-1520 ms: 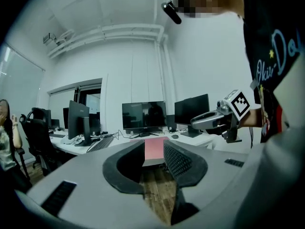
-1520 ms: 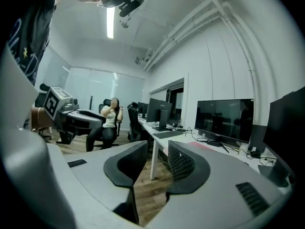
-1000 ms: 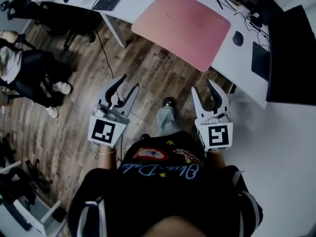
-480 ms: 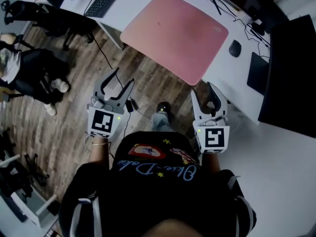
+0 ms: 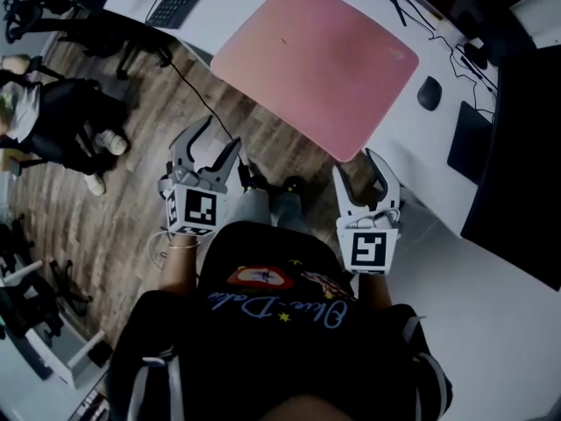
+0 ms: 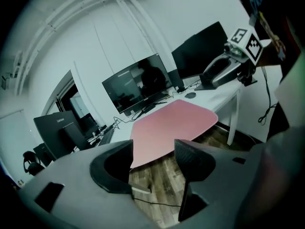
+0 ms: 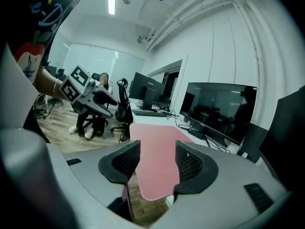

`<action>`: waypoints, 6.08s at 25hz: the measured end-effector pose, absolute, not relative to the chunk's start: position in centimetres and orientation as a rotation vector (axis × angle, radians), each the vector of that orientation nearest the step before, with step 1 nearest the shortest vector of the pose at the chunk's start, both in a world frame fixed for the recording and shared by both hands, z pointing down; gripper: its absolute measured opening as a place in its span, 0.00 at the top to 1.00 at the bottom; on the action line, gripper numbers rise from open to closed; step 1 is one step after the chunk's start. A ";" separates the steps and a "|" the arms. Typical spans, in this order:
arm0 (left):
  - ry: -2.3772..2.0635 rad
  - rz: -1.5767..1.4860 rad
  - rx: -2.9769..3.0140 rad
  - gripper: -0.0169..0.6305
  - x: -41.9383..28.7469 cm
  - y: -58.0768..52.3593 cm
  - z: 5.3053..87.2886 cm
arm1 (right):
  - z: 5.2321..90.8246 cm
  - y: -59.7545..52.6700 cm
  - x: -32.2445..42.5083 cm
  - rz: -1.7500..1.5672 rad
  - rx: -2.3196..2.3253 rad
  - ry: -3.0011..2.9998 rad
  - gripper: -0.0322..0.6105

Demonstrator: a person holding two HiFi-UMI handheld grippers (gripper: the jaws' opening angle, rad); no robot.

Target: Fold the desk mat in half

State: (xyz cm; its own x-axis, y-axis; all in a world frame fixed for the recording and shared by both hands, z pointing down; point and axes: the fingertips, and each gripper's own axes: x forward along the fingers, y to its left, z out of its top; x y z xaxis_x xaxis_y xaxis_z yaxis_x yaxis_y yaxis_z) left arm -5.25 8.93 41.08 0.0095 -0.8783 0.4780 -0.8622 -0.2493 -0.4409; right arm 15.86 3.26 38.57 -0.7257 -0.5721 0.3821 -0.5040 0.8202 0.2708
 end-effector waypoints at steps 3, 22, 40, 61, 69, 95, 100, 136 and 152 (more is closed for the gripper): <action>1.862 -1.190 -2.172 0.57 -5.9 8.0 42.6 | 40.0 2.9 15.1 -0.212 0.766 -2.512 0.63; 1.495 -1.528 -2.056 0.52 -10.6 1.3 54.5 | 48.1 0.8 10.6 -0.121 0.750 -2.290 0.59; 1.246 -1.545 -1.819 0.70 -11.2 -2.8 56.4 | 51.4 1.2 8.9 -0.011 0.830 -2.205 0.58; 1.043 -1.419 -2.058 0.95 -10.7 -3.5 52.4 | 53.9 1.7 10.7 -0.028 1.003 -1.929 0.58; 0.987 -1.287 -2.217 0.95 -9.5 -4.7 49.5 | 53.9 1.4 11.4 -0.008 1.091 -1.827 0.60; 0.980 -1.213 -2.275 0.94 -9.3 -11.9 46.8 | 46.3 -10.7 13.4 -0.215 1.241 -1.773 0.92; 1.026 -1.240 -2.245 0.94 -9.1 -14.8 46.5 | 45.9 -14.0 13.6 -0.241 1.198 -1.804 0.92; 1.211 -1.504 -2.110 0.94 -7.9 -33.8 50.3 | 49.7 -33.5 14.5 -0.288 0.963 -1.904 0.92; 1.253 -1.615 -2.004 0.80 -7.9 -36.3 52.2 | 51.7 -35.3 15.0 -0.320 0.923 -1.888 0.88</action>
